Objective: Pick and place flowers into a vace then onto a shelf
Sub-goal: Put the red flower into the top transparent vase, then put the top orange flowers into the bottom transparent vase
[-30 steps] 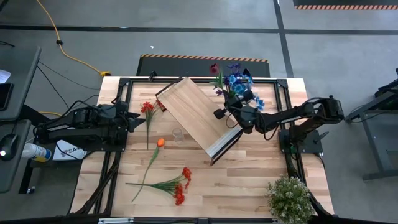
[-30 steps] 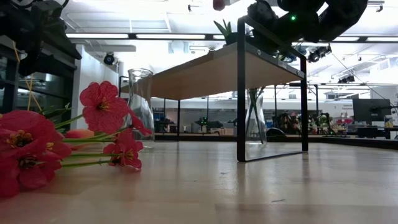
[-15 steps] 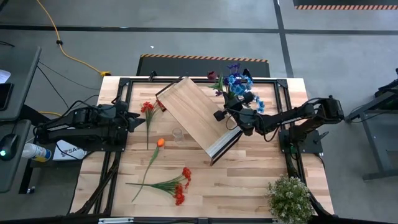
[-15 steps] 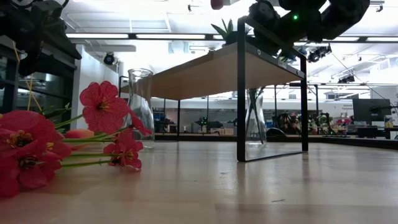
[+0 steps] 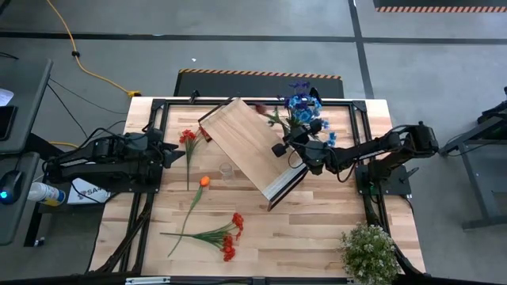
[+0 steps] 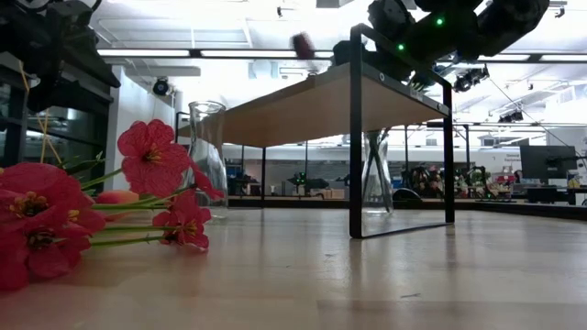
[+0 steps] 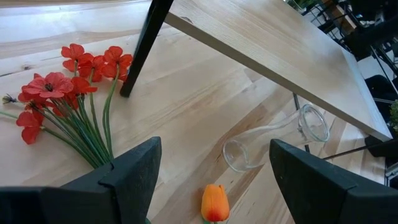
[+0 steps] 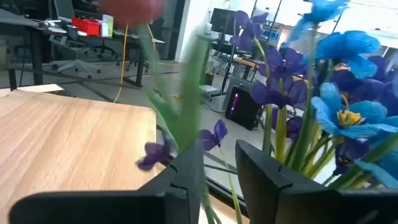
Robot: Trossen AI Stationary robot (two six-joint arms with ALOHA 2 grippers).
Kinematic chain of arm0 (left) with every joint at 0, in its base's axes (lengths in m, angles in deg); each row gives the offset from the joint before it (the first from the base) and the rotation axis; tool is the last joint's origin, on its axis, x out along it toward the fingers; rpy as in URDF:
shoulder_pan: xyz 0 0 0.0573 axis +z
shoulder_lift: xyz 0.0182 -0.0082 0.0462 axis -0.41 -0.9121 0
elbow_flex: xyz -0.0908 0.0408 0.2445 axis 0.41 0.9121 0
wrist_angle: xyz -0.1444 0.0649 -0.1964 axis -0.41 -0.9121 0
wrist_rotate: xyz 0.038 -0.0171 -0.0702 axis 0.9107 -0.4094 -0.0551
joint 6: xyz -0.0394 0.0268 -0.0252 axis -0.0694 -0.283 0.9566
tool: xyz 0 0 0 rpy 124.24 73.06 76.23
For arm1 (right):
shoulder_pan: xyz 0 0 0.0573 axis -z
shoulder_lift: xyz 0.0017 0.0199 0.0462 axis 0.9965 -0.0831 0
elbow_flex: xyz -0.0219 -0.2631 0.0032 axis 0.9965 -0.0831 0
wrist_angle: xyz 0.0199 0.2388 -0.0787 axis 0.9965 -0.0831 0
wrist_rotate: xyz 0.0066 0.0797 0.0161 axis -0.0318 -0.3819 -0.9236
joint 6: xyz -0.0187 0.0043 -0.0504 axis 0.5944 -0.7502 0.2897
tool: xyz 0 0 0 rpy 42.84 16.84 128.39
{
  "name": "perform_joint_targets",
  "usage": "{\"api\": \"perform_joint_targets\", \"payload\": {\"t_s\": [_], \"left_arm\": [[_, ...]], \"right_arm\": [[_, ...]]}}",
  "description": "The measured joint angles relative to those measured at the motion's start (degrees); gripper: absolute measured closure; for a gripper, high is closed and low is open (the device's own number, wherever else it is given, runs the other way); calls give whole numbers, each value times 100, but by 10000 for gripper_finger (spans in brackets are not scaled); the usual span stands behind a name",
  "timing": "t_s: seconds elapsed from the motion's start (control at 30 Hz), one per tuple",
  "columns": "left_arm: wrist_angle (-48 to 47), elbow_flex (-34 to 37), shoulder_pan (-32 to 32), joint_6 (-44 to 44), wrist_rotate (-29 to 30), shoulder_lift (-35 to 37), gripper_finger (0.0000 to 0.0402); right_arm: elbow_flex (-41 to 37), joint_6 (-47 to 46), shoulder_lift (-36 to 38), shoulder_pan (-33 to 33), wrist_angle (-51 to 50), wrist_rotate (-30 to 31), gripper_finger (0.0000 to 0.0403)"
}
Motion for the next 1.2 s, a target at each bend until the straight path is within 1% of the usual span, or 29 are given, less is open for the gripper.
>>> {"api": "perform_joint_targets", "payload": {"t_s": [0.17, 0.43, 0.5, 0.77, 1.0, 1.07, 1.2], "left_arm": [[0, 0, -1, 0, 1, 1, 69], [0, 0, -1, 0, 0, 1, 69], [0, -1, -1, 0, 0, 0, 69], [1, 0, 0, 1, 0, 1, 69], [2, -2, 0, 0, 0, 0, 69], [2, 0, -1, 0, -4, 0, 69], [2, 0, 0, 2, -112, 0, 69]], "right_arm": [[0, 18, 0, -67, 7, -12, 305], [0, 53, 0, -236, 101, -24, 304], [0, 199, 0, -289, 216, -61, 304], [11, 1440, 0, -662, 1362, -120, 304], [40, 2404, 0, -1021, 2556, -559, 304], [188, 2729, 0, -1130, 2667, -604, 304], [727, 3519, 0, -1349, 2609, -663, 304]]}}
